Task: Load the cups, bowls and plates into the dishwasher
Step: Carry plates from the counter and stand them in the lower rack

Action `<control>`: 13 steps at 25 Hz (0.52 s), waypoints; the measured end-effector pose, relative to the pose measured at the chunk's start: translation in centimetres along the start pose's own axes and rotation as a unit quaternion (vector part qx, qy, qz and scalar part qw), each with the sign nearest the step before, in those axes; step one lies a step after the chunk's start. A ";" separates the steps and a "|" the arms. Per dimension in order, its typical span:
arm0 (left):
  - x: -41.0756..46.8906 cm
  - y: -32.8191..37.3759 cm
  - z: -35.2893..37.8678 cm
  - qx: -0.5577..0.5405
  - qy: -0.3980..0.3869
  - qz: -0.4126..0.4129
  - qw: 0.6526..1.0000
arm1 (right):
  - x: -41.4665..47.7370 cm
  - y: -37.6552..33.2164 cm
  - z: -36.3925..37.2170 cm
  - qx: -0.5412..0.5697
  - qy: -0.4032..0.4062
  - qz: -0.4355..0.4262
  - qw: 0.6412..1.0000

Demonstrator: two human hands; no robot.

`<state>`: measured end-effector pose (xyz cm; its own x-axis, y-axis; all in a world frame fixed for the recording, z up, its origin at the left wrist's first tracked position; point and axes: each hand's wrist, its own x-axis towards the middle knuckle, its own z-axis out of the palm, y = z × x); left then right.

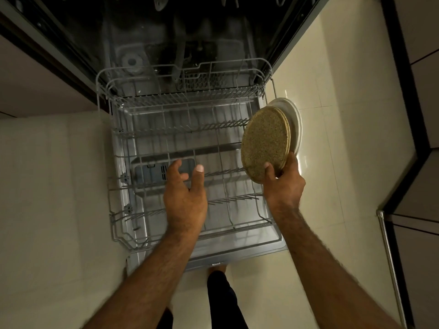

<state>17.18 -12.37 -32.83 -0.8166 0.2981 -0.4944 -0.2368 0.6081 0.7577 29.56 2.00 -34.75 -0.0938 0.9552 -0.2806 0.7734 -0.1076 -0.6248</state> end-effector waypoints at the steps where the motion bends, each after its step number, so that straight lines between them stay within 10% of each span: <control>1: -0.1 -0.1 -0.5 0.001 -0.002 0.003 1.000 | -0.4 0.1 -0.1 0.002 0.010 -0.004 1.000; 13: -0.5 -0.2 -6.8 0.011 -0.020 0.015 1.000 | -3.6 -0.7 0.2 0.006 0.046 0.011 0.999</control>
<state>14.06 -17.71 -29.85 -0.8017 0.3448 -0.4883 -0.2001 0.6149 0.7628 29.24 -1.42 -33.40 -0.0191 0.9738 -0.2265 0.7671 -0.1311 -0.6280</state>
